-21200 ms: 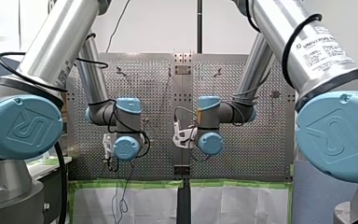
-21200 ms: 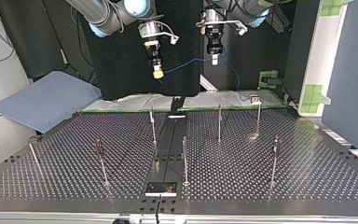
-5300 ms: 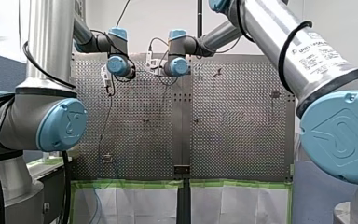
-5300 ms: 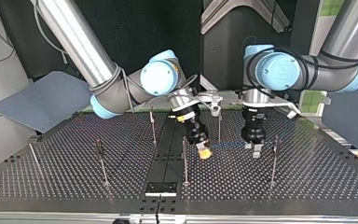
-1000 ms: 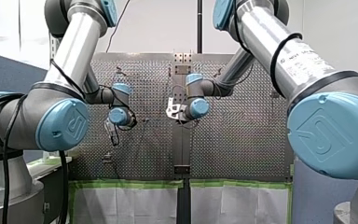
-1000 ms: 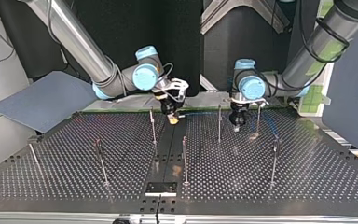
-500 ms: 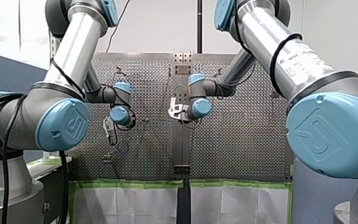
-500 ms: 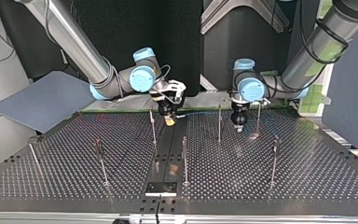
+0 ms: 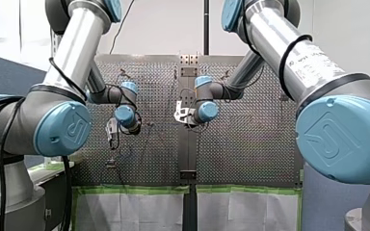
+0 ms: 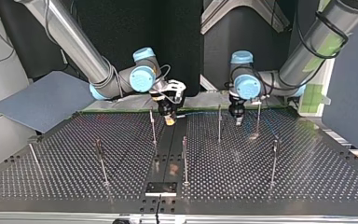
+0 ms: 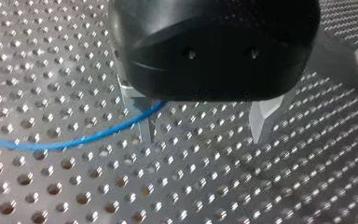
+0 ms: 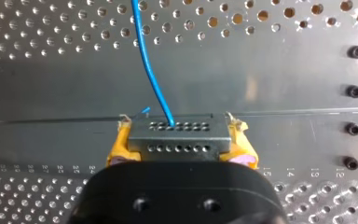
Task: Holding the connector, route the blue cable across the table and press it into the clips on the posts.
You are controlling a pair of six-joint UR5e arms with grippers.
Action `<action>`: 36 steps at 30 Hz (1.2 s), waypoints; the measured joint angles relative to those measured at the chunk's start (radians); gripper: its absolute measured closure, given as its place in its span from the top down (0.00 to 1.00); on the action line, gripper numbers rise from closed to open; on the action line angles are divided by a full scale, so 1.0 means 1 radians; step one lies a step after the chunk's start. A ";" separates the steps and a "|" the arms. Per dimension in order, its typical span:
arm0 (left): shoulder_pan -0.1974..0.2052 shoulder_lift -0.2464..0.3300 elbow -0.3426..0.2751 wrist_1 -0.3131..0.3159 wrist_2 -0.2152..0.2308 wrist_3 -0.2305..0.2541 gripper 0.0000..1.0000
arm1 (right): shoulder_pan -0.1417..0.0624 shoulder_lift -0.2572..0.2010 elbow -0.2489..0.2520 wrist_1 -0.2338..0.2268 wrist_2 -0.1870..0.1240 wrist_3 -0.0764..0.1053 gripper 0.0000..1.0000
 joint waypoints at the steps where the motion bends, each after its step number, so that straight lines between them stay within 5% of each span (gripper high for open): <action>1: -0.003 0.006 -0.006 -0.007 -0.002 0.000 0.99 | 0.000 0.000 0.000 0.000 0.000 0.000 0.00; 22: -0.085 0.210 -0.162 -0.063 -0.038 -0.003 0.99 | -0.006 0.000 0.000 0.003 -0.004 -0.002 0.00; 29: -0.153 0.282 -0.173 -0.054 -0.042 -0.021 0.99 | -0.021 0.000 0.000 0.016 -0.005 -0.002 0.00; 36: -0.225 0.279 -0.173 -0.013 -0.055 -0.061 0.99 | -0.025 0.000 0.000 0.020 -0.005 -0.003 0.00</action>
